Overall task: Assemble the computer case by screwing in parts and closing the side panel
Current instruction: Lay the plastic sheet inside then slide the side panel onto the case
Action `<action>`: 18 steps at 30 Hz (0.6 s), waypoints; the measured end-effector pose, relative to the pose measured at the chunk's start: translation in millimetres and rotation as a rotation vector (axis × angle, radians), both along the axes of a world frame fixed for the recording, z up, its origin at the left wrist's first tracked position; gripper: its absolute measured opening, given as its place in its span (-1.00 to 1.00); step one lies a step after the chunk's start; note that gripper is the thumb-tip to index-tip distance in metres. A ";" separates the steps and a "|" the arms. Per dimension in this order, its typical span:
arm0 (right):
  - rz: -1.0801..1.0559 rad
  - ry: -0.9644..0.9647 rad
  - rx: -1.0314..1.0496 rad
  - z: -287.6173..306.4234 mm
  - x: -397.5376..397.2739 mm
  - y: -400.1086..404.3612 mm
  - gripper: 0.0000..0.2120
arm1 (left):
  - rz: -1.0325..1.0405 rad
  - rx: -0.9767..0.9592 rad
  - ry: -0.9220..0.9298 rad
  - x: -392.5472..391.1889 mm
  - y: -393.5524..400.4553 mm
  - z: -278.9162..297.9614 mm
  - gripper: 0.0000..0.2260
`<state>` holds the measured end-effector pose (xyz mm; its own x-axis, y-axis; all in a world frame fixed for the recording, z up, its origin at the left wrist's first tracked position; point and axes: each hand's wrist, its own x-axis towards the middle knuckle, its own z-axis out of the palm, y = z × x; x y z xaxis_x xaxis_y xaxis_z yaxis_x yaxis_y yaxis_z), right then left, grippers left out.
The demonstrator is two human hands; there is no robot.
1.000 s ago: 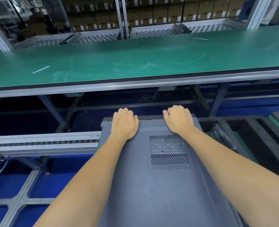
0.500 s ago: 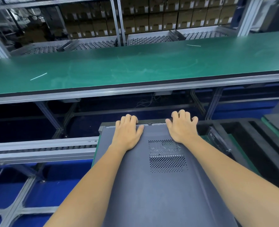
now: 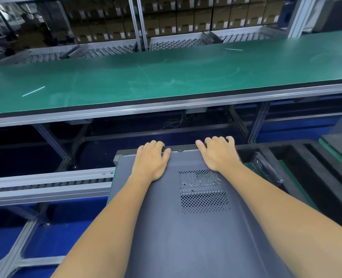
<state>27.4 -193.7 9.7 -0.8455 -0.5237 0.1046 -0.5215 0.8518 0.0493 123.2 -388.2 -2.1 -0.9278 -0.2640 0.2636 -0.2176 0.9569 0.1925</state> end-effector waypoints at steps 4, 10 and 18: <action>0.020 0.017 0.042 -0.9 -0.6 -0.1 -0.65 | 0.005 -0.005 -0.013 -4.9 0.2 -1.9 -0.63; 0.032 0.065 0.075 -5.0 -7.3 -4.1 -0.60 | 0.012 0.004 -0.015 -8.9 -1.6 -3.4 -0.63; -0.064 0.078 0.002 0.0 11.4 -4.8 -0.44 | 0.033 -0.147 -0.014 -1.9 5.4 3.2 -0.63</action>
